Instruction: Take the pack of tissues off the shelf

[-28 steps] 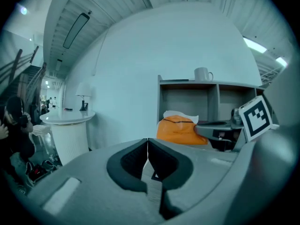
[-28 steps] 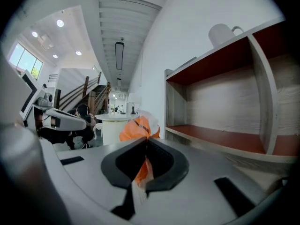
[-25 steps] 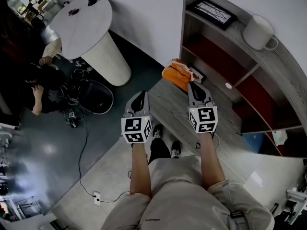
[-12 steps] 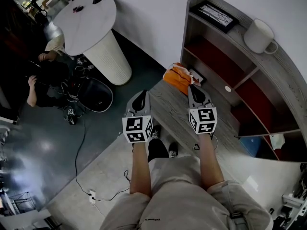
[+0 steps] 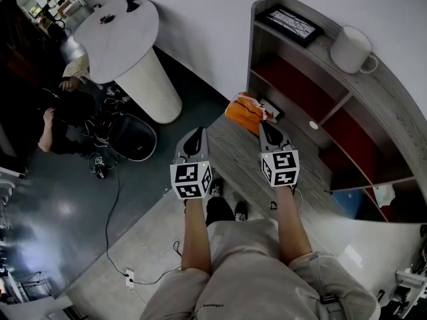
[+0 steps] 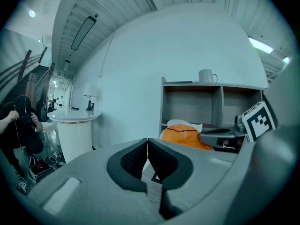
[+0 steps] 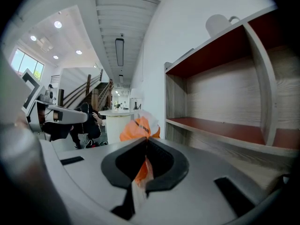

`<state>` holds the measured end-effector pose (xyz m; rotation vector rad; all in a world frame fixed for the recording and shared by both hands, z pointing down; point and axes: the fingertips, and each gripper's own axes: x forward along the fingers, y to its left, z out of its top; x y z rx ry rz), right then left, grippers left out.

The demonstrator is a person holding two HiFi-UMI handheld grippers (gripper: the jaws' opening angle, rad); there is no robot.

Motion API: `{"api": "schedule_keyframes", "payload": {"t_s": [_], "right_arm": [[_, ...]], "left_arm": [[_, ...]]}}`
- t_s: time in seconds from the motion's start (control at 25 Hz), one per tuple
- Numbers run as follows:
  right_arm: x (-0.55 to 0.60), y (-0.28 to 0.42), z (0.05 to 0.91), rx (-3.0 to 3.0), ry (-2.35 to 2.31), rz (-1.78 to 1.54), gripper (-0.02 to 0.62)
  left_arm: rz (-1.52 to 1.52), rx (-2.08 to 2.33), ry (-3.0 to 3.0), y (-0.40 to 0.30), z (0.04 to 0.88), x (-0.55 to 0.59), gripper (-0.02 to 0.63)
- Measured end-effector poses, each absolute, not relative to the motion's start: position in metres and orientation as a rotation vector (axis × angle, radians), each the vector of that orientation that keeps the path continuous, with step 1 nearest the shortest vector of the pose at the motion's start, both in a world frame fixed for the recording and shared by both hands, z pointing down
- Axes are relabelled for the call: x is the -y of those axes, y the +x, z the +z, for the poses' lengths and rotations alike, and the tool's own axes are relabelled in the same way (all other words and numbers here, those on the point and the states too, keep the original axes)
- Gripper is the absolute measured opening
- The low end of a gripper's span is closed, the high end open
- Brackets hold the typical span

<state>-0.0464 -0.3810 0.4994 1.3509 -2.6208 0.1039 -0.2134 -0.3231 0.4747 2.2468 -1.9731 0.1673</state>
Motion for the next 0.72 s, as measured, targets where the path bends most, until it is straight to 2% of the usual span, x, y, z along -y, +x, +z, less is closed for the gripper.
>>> {"api": "schedule_keyframes", "payload": {"t_s": [0.72], "right_arm": [[0.3734, -0.0469, 0.5059, 2.613, 1.34, 0.131, 0.021]], "left_arm": [[0.17, 1.951, 2.247, -0.2082, 0.4814, 0.3139, 0.011]]}}
